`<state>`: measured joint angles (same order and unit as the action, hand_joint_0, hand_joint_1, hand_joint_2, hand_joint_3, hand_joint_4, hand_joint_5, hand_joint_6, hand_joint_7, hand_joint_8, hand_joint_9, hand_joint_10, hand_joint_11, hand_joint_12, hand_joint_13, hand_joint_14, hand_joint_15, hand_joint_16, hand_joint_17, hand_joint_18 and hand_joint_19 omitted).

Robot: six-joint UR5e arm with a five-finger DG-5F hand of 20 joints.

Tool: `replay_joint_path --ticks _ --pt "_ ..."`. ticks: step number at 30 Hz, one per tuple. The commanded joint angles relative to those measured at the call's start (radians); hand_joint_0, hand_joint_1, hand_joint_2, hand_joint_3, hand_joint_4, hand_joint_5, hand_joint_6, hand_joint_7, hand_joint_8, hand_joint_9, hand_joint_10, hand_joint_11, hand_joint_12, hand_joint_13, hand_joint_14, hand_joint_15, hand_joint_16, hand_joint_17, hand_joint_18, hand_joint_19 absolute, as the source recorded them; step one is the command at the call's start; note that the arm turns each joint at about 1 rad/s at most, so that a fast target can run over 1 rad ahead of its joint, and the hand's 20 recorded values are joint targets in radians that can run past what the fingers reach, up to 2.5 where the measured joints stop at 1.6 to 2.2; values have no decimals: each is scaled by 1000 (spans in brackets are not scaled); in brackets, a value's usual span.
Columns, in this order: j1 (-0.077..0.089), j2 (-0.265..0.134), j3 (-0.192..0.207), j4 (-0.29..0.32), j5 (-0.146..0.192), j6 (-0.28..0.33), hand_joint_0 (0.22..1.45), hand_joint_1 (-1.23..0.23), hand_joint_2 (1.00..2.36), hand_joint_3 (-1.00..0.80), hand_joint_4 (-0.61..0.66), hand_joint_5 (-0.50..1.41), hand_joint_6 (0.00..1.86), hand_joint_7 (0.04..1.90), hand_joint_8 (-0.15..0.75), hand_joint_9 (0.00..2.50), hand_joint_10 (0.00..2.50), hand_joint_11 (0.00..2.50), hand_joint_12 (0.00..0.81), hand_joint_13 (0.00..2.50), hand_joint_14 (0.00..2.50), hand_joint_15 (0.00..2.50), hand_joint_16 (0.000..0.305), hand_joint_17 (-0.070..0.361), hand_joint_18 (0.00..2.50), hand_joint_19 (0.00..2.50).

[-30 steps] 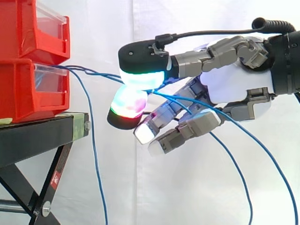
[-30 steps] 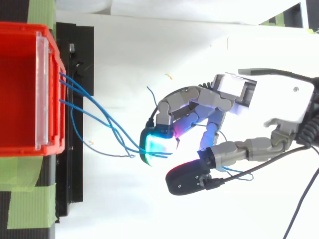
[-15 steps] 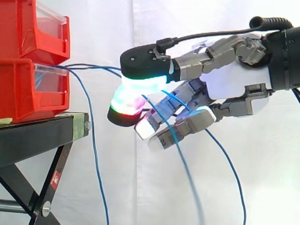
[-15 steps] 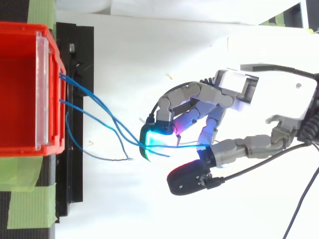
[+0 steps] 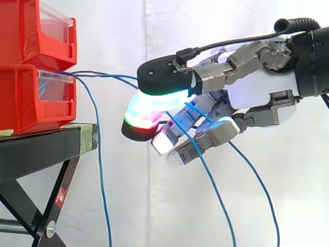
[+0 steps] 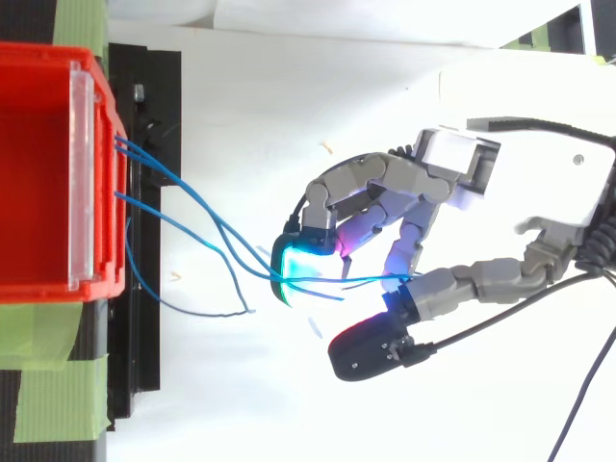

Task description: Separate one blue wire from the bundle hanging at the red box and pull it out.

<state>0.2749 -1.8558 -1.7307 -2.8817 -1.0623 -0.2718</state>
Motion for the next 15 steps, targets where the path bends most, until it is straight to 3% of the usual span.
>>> replay_joint_path --ticks 1,9,15 --pt "0 0 0 -10 -1 0 657 -716 1000 -500 175 -214 782 982 321 867 19 718 326 1471 19 1322 50 112 506 341" --pt "-2 0 0 -11 1 -18 602 -498 1000 -500 188 -205 758 1012 344 898 19 717 334 1473 17 1321 52 117 519 363" --pt "-2 0 0 -11 2 -26 641 -506 1003 -471 192 -200 749 1029 352 914 20 703 325 1472 18 1316 53 118 527 374"
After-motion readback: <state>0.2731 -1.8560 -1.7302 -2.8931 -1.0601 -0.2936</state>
